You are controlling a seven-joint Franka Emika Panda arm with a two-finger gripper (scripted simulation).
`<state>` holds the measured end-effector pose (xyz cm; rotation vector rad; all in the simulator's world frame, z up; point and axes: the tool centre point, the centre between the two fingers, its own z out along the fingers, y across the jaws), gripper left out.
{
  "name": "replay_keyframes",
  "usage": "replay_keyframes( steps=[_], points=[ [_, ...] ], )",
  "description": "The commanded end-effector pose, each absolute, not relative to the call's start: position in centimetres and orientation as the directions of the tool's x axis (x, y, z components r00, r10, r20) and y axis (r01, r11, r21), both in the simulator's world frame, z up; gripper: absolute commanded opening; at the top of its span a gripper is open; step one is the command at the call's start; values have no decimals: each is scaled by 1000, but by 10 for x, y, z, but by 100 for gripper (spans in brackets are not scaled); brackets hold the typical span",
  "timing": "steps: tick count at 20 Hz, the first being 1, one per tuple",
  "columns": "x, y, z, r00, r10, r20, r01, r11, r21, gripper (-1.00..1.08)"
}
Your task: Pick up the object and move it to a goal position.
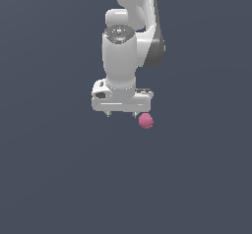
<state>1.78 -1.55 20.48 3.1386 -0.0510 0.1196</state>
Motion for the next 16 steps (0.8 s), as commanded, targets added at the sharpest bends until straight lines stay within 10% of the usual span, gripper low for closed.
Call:
replay_keyframes(
  steps=[1, 16],
  points=[
    [18, -15, 205, 997, -32, 76, -32, -999, -1, 100],
    [13, -24, 190, 995, -86, 59, -85, -996, -22, 100]
  ],
)
